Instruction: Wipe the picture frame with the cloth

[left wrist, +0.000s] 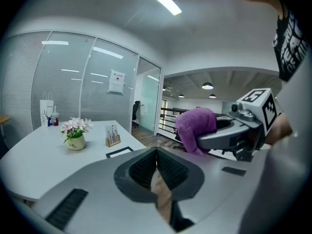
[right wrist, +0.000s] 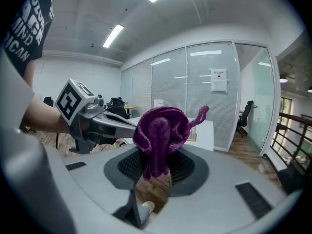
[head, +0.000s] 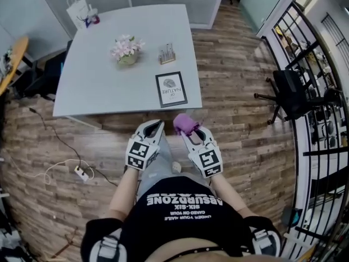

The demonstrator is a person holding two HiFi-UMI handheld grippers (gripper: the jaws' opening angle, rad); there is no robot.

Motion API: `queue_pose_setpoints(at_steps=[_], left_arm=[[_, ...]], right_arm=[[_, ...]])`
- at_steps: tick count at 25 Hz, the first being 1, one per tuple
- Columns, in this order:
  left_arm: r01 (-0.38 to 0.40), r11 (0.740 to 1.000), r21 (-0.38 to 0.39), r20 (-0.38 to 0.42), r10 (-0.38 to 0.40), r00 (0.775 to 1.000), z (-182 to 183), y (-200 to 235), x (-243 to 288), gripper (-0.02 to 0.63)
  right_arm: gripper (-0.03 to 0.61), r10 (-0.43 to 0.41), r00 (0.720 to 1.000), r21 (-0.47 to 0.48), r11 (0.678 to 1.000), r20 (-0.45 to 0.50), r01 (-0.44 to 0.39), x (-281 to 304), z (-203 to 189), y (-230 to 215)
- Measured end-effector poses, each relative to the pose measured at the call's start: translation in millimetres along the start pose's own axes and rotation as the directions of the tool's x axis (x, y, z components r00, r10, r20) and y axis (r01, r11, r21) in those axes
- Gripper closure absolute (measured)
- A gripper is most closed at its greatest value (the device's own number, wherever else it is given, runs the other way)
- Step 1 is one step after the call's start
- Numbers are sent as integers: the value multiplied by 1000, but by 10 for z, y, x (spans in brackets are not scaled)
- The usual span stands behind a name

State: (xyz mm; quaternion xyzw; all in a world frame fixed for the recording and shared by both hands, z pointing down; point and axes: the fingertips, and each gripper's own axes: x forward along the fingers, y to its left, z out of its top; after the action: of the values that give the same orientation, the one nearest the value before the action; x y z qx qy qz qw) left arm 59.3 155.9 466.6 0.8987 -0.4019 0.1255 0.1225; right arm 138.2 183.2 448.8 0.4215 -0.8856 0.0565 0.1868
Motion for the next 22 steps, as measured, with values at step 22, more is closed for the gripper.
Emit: queue_pose_setpoints(at_steps=[22], left_arm=[[118, 993, 0, -323, -111, 940, -651, 1705, 1822, 597]], right_arm=[[451, 44, 942, -230, 965, -334, -127, 2702, -291, -1087]])
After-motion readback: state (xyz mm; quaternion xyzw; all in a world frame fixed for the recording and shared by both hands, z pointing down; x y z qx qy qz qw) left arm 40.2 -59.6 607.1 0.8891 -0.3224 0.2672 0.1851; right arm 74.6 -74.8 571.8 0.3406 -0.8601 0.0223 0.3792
